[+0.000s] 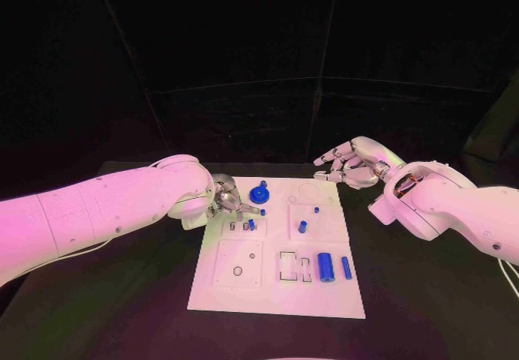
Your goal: Assemble the parts on the task board
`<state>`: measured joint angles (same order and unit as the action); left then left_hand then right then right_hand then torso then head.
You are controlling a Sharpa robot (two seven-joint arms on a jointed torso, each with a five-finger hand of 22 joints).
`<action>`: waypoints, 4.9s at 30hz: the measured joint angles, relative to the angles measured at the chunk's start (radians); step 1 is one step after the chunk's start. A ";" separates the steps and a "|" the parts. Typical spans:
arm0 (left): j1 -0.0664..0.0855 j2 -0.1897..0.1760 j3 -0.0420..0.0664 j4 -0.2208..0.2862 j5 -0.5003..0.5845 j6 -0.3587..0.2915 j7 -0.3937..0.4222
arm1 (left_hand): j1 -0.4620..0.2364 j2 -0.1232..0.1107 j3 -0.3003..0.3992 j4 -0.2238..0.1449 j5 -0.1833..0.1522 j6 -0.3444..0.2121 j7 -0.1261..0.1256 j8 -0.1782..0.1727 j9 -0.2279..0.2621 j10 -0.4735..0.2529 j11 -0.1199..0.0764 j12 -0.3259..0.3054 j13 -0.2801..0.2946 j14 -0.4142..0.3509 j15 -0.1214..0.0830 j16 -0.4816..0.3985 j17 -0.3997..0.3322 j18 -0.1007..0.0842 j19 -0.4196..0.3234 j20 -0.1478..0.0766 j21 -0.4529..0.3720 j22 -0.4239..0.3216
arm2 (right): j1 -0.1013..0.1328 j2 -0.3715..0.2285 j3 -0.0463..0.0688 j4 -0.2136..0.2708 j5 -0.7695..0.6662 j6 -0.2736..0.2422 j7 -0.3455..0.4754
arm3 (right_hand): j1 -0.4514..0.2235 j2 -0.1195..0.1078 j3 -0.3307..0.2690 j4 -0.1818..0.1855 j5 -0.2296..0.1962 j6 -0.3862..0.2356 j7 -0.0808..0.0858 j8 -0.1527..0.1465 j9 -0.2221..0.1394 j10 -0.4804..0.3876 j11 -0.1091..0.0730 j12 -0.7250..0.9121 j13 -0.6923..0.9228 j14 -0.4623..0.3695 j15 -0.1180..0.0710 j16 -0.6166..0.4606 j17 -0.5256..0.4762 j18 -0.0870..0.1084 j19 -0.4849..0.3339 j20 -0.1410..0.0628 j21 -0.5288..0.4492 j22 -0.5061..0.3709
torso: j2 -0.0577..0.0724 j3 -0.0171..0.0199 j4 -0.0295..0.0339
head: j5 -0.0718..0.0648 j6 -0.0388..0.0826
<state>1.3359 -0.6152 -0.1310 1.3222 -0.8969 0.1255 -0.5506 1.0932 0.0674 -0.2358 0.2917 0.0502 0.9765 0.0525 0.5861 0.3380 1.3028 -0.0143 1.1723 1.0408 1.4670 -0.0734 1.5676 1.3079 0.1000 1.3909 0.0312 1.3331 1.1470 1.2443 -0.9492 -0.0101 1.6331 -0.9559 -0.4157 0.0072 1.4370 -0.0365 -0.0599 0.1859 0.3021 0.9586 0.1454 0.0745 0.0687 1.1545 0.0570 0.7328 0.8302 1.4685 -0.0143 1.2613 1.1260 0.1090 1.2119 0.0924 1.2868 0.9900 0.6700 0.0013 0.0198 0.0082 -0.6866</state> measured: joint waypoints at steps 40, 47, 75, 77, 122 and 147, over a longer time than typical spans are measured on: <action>0.000 0.090 -0.007 -0.076 -0.019 0.102 -0.045 | 0.066 0.047 -0.002 -0.010 0.000 -0.037 -0.001 0.059 0.057 0.000 0.000 0.000 0.002 0.000 0.000 0.000 0.000 0.000 0.000 0.000 0.003 0.007 | 0.000 0.030 0.000 -0.018 -0.033 0.020 -0.031 | 0.005 0.005 -0.019 0.014 0.054 0.000 0.000 0.003 0.000 -0.013 -0.004 -0.042 -0.056 0.000 0.000 -0.040 -0.034 0.000 -0.018 -0.002 -0.038 -0.053 | 0.002 -0.0023 0.0012 | 0.000 -0.020; 0.000 0.097 -0.007 -0.082 -0.025 0.107 -0.046 | 0.081 0.053 0.008 -0.013 0.000 -0.041 -0.005 0.065 0.065 0.000 0.000 0.000 -0.001 0.000 0.000 0.000 0.000 0.000 0.000 0.000 0.003 0.007 | 0.000 0.032 0.000 -0.018 -0.034 0.021 -0.032 | 0.009 0.009 -0.019 0.014 0.058 0.000 0.000 0.003 0.000 -0.013 -0.003 -0.042 -0.058 0.000 0.000 -0.040 -0.034 0.000 -0.018 -0.002 -0.038 -0.055 | 0.002 -0.0016 0.0012 | 0.000 -0.024; 0.000 0.116 -0.007 -0.099 -0.039 0.132 -0.046 | 0.133 0.043 0.037 -0.037 0.000 -0.051 -0.001 0.084 0.086 0.000 0.000 0.000 0.000 0.000 0.000 0.000 0.000 0.000 0.000 0.000 0.007 0.014 | 0.000 0.038 0.000 -0.020 -0.035 0.024 -0.034 | 0.009 0.009 -0.022 0.017 0.058 0.000 0.000 0.003 0.000 -0.013 -0.003 -0.048 -0.060 0.000 0.000 -0.040 -0.034 0.000 -0.018 -0.002 -0.038 -0.056 | 0.003 -0.0008 0.0010 | -0.007 -0.035; 0.000 0.117 -0.007 -0.099 -0.040 0.135 -0.046 | 0.133 0.043 0.038 -0.038 0.000 -0.053 -0.003 0.088 0.088 0.000 0.000 0.000 0.000 0.000 0.000 0.000 0.000 0.000 0.000 0.000 0.007 0.014 | 0.000 0.039 0.000 -0.020 -0.035 0.024 -0.034 | 0.009 0.009 -0.022 0.017 0.058 0.000 0.000 0.003 0.000 -0.013 -0.003 -0.048 -0.060 0.000 0.000 -0.040 -0.034 0.000 -0.018 -0.002 -0.038 -0.056 | 0.003 -0.0007 0.0010 | -0.007 -0.035; -0.005 0.007 -0.008 0.019 -0.030 -0.045 0.006 | 0.112 -0.173 0.759 -0.108 0.078 -0.092 -0.003 0.119 0.142 0.018 -0.011 -0.030 -0.001 0.000 -0.007 0.000 0.000 -0.010 0.000 0.000 0.011 0.049 | 0.000 0.049 0.000 -0.041 -0.035 0.029 -0.032 | 0.009 0.009 -0.026 0.021 0.062 0.000 0.000 0.003 0.000 -0.013 -0.003 -0.048 -0.064 0.000 0.000 -0.045 -0.038 0.000 -0.018 -0.002 -0.048 -0.065 | 0.002 0.0005 0.0046 | 0.004 -0.041; -0.030 0.021 -0.017 0.014 -0.089 -0.071 -0.018 | 0.090 -0.186 0.790 -0.131 0.082 -0.093 -0.002 0.125 0.147 0.023 -0.009 -0.024 0.003 0.000 -0.007 0.000 0.000 -0.009 0.000 0.000 0.016 0.055 | 0.000 0.054 0.000 -0.044 -0.035 0.033 -0.030 | 0.009 0.009 -0.026 0.021 0.062 0.000 0.000 0.003 0.000 -0.013 -0.003 -0.048 -0.064 0.000 0.000 -0.045 -0.037 0.000 -0.018 -0.002 -0.048 -0.065 | 0.004 -0.0001 0.0006 | 0.003 -0.044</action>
<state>1.3062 -0.5937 -0.1483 1.3364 -0.9855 0.0542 -0.5686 1.1837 -0.1183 0.5539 0.1612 0.1319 0.8839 0.0502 0.7111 0.4848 1.3257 -0.0232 1.1482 1.0442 1.4672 -0.0805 1.5676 1.3074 0.0911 1.3907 0.0312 1.3487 1.2021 1.2440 -0.8953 -0.0105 1.5890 -0.9904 -0.3825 -0.0233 1.4462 -0.0273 -0.0860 0.2064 0.3638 0.9586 0.1454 0.0775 0.0682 1.1415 0.0537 0.6850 0.7661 1.4686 -0.0143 1.2164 1.0886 0.1086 1.1936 0.0908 1.2389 0.9254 0.6740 0.0012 0.0203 0.0113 -0.7305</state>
